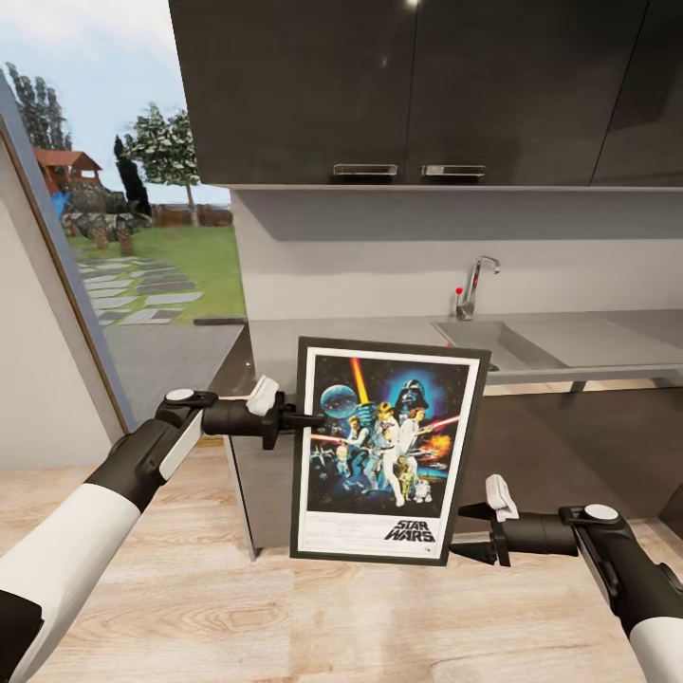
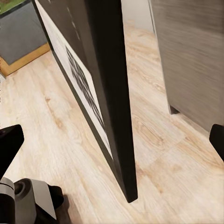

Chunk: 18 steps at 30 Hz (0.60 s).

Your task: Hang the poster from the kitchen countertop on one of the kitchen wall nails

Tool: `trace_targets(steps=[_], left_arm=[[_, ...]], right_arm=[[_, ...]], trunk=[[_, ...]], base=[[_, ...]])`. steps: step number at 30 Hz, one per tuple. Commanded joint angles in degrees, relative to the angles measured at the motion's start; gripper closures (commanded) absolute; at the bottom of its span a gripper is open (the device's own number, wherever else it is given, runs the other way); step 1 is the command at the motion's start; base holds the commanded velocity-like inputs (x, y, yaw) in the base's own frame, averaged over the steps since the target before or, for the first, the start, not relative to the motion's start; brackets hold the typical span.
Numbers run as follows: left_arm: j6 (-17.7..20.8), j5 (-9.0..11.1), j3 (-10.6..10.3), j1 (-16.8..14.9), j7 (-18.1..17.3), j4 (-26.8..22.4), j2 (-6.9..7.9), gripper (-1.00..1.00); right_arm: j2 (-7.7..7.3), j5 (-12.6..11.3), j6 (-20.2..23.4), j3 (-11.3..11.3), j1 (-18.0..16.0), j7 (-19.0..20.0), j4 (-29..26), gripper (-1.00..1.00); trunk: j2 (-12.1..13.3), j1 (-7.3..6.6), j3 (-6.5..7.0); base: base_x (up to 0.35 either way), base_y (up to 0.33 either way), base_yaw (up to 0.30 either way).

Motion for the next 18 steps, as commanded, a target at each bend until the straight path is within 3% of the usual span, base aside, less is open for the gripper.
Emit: trace_targets(steps=[1, 18], left_arm=[[0.42, 0.44, -0.22, -0.07, 0.11, 0.01, 0.09, 1.0], [0.37, 0.44, -0.27, -0.07, 0.11, 0.02, 0.05, 1.0]], right_arm=[[0.07, 0.36, 0.6, -0.16, -0.04, 0.34, -0.07, -1.0], [0.26, 0.33, 0.52, -0.16, 0.02, 0.34, -0.07, -1.0]], trunk=[[-0.04, 0.0, -0.06], [-0.04, 0.0, -0.06]], base=[[0.0, 0.0, 0.0], [0.0, 0.0, 0.0]])
